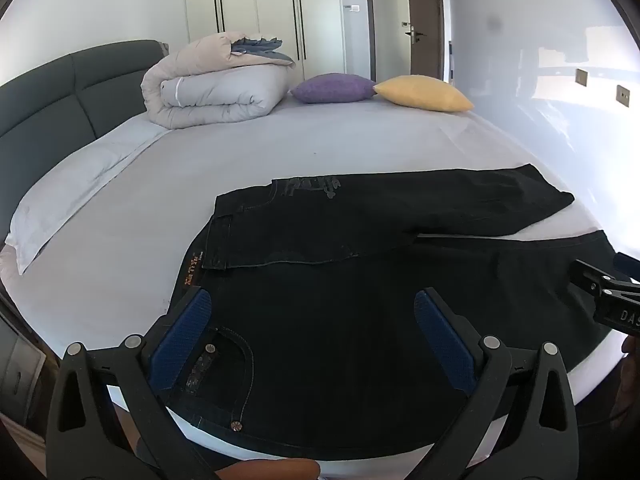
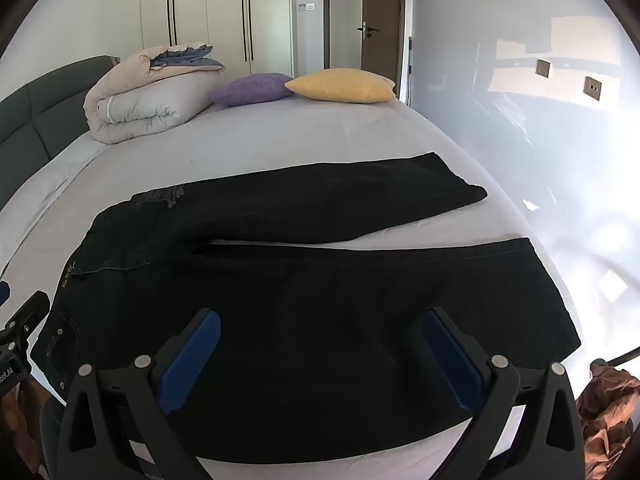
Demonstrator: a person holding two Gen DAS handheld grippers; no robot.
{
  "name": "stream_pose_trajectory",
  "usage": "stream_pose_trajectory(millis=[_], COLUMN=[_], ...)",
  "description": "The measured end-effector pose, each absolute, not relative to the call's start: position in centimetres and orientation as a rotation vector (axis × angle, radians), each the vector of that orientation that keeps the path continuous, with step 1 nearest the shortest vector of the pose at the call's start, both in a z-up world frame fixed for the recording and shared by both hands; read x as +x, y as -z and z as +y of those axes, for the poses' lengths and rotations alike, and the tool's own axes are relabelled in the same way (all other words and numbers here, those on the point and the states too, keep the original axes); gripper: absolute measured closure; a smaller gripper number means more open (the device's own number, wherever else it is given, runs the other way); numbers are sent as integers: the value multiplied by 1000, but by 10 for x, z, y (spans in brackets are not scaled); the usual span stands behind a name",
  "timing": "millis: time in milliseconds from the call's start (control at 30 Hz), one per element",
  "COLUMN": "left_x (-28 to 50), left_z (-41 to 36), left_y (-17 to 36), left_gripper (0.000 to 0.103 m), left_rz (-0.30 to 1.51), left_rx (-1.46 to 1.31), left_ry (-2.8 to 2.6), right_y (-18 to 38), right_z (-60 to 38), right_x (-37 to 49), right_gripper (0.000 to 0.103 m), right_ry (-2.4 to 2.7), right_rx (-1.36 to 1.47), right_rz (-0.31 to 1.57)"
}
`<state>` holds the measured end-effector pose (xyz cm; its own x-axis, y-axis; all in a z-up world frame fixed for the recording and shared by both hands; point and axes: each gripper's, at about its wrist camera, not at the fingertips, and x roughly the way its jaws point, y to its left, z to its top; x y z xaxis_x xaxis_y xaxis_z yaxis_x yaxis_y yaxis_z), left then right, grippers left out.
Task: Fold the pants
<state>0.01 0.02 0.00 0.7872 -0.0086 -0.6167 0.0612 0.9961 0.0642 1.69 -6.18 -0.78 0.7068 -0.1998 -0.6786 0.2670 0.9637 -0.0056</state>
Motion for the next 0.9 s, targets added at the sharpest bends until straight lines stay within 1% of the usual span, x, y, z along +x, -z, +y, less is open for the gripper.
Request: stream_pose_trajectory(millis=[900], left_x=[2], left_z=[3], left_y=[7], left_gripper=[0], left_rz=[668], left_rx=[75], left_ry=[36], right_y=[16], right_z=[-50], right_x=[18], right_gripper=[0], right_ry=[258], right_rx=[66], right_rz=[751])
